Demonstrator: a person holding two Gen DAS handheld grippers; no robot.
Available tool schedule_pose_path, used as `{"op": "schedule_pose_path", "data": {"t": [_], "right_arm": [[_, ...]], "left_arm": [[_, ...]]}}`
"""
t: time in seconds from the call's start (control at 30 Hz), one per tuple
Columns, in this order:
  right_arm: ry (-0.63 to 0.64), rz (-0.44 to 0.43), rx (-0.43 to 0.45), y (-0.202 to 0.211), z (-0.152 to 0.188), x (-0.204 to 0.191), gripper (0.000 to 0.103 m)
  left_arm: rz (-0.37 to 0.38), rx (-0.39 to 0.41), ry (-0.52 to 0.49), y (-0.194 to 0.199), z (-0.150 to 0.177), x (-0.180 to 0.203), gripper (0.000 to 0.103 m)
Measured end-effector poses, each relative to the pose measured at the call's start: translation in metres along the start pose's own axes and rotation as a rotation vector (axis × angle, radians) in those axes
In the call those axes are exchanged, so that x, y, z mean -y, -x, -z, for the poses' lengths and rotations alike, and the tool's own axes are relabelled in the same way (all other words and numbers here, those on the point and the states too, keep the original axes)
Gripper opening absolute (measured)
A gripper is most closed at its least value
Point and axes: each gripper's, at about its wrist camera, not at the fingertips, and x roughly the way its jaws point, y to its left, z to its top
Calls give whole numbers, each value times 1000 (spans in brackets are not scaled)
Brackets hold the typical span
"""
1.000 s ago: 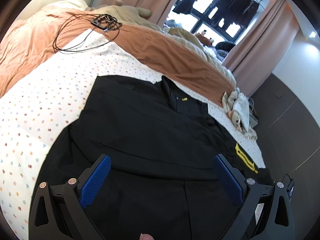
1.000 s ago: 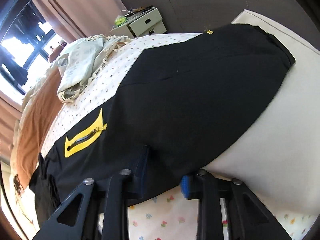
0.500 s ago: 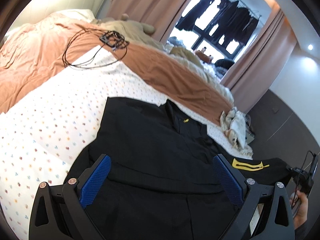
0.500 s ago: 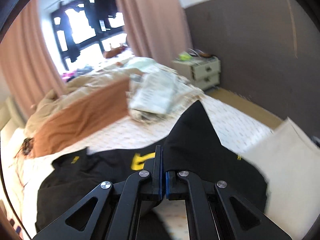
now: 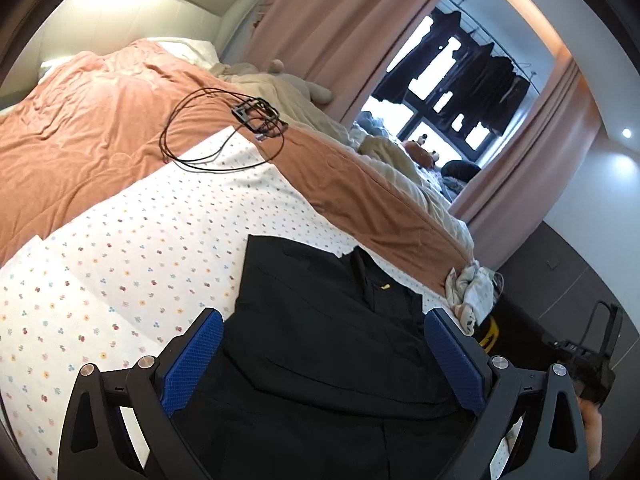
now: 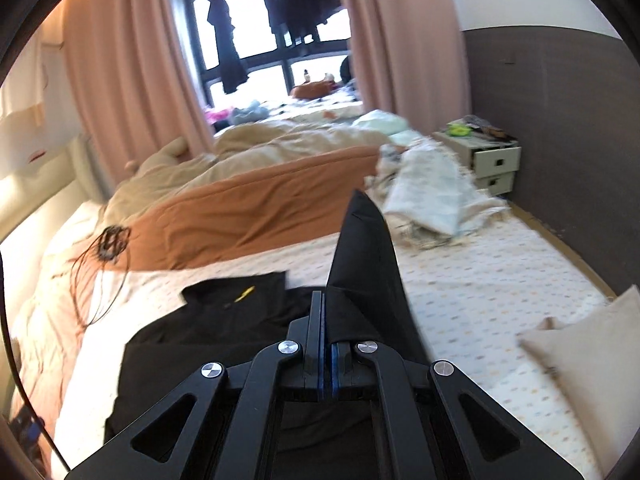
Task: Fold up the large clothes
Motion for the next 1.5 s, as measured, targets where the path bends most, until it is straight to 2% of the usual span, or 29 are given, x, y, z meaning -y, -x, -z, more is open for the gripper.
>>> {"op": "schedule_pose_path", "data": {"t": [0.23,0.33,0.37,0.4,0.43,0.5,0.6,0.73,0.9,1.03,1.17,1.23,1.33,1.47,1.5], "right_arm": [[31,-109,-99,-53,42,-68,3],[51,-121,-226,-88,79,-97,7],[59,-125,-283,-99,92,-104,12],[63,-137,-325,-106,101,-107,31],[67,-160,-373,-114,113,-112,56],[98,-199,-439,-124,133,-119,73],[182,-192,-490,-122,154,-121,73],[188,-222,-546,-100,163,-99,73],[169,-189,-532,-62,157,-52,73],[127,-79,-496,-46,144,-4,73],[63,70,-484,-48,139,40,73],[68,158,-479,-57,141,50,73],[42,185,-489,-77,148,57,73],[43,281,-525,-108,166,54,72],[9,265,-522,-110,168,57,65]], "left_arm": [[-41,3,56,0,-3,-18,101],[-71,-8,62,-3,-3,-24,101],[-72,-12,66,-4,-3,-26,101],[-70,-19,75,-6,-2,-28,101],[-66,-24,82,-6,-2,-29,101],[-64,-32,88,-8,0,-30,101],[-62,-41,78,-9,1,-27,101],[-65,-47,69,-9,3,-22,101],[-49,-57,41,-11,6,-9,101],[-45,-70,13,-15,11,0,101],[-80,-69,-21,-17,13,3,101],[-82,-79,-21,-20,14,2,101],[-89,-94,-19,-25,15,-1,101],[-130,-90,-44,-25,15,-1,101],[-129,-90,-46,-25,15,-2,101]]}}
